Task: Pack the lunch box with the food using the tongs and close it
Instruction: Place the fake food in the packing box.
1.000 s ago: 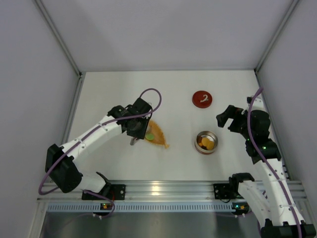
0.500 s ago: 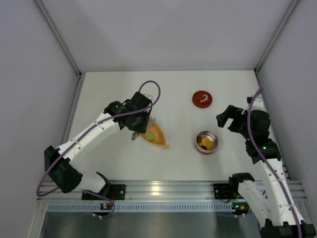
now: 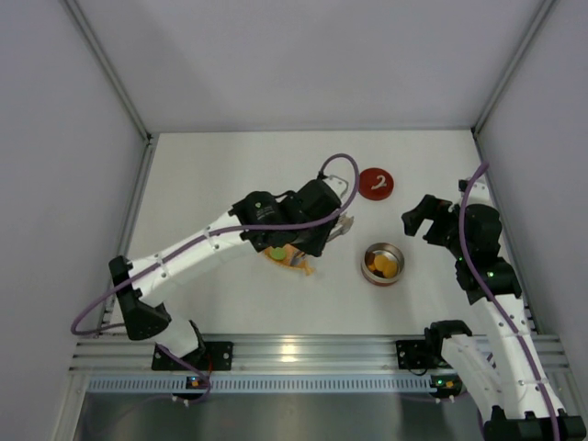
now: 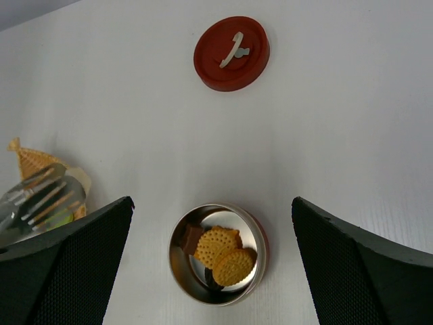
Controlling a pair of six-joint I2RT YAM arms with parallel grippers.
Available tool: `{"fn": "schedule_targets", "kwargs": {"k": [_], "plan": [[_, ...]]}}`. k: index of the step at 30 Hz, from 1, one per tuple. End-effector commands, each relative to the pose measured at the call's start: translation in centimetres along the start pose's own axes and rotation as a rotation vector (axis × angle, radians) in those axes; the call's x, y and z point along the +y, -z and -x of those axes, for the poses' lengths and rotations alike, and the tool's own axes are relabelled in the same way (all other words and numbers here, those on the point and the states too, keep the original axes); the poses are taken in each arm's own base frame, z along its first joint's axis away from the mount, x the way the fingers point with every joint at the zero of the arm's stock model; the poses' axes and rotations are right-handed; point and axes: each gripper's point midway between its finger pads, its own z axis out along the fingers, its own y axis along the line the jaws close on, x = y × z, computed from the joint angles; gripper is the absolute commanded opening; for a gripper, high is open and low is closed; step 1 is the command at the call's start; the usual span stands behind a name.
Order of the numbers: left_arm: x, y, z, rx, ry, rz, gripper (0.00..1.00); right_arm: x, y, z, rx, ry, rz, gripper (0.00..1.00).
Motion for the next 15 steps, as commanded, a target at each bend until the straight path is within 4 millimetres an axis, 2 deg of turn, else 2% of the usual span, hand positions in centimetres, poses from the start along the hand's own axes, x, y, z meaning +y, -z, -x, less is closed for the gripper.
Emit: {"fn": "schedule_targets", "kwargs": {"k": [1,5,7,8,10,15], "plan": [[-3.0,-0.5,0.7,-0.013,-0.02,-0.02,0.26,0.6,1.1,1.9,-0.051,0.021,0.0,0.99],[-6.7,-2.4,0.8,0.005,-0.066,-0.069,0.26,0.3,1.4,2.1,-0.06,0.023,-0.014,0.99],[-8.5,-2.4,1.2,-0.006,-0.088,-0.105,0.27,0.3,1.5,2.1,-0.063,0.021,-0.018,0.99],[-9.1,-3.2,0.9,0.007,-0.1,-0.105,0.27,0.3,1.5,2.2,-0.063,0.023,-0.02,1.0],[-10.2,-3.5,1.2,0.003,-0.112,-0.132,0.28,0.2,1.5,2.1,-0.059,0.025,-0.026,0.99],[-11.0,-5.2,0.9,0.018,-0.124,-0.138,0.29,-0.4,1.9,2.1,-0.064,0.037,-0.054,0.99]]}}
